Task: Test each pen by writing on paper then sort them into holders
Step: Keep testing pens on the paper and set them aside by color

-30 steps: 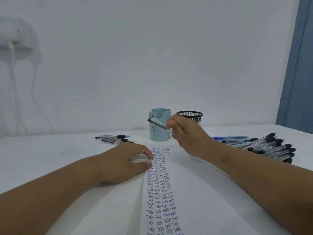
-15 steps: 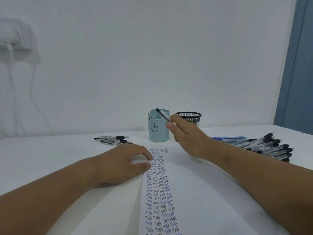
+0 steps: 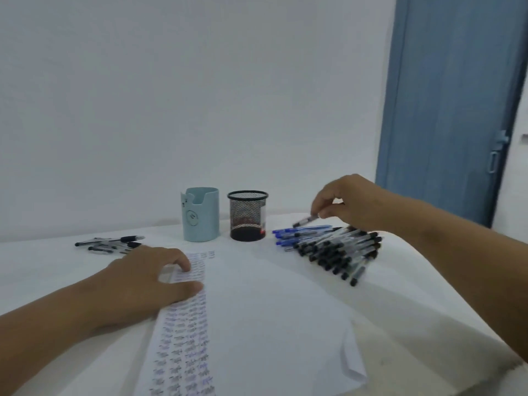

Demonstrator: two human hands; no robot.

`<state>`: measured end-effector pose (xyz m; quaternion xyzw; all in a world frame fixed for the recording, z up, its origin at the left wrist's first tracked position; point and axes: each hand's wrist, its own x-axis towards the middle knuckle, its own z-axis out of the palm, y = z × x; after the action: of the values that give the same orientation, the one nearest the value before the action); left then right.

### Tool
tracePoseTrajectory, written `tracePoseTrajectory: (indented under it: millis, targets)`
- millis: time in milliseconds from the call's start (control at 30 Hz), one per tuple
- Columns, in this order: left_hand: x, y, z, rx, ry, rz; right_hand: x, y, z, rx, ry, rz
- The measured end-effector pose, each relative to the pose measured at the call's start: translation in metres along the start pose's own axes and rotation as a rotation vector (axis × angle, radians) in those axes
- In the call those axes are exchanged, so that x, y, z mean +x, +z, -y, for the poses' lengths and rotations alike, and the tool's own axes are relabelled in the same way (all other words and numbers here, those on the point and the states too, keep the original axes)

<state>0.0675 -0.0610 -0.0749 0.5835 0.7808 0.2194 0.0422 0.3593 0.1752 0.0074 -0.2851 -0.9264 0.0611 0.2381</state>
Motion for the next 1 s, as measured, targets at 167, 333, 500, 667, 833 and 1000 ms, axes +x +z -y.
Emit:
tracePoseTrajectory:
  millis: [167,333,500,667,833,1000]
  targets:
    - [0.0,-0.001,0.0,-0.03,-0.023,0.002,-0.03,-0.008,-0.041,-0.042,0.134,0.007]
    - [-0.004,-0.001,-0.006,-0.053,-0.013,-0.014,-0.031,-0.002,-0.05,-0.103,0.1,-0.042]
    - [-0.005,-0.002,-0.006,-0.078,-0.01,-0.006,-0.026,-0.002,-0.043,-0.067,0.114,0.036]
    - [-0.003,0.0,-0.003,-0.08,0.002,-0.011,-0.019,-0.004,-0.033,-0.038,0.083,0.024]
    - [-0.001,0.0,-0.003,-0.146,-0.02,-0.08,0.0,0.016,0.002,0.032,-0.047,0.007]
    - [0.009,-0.013,0.015,-0.174,-0.001,-0.321,0.033,0.059,0.072,0.045,-0.258,0.055]
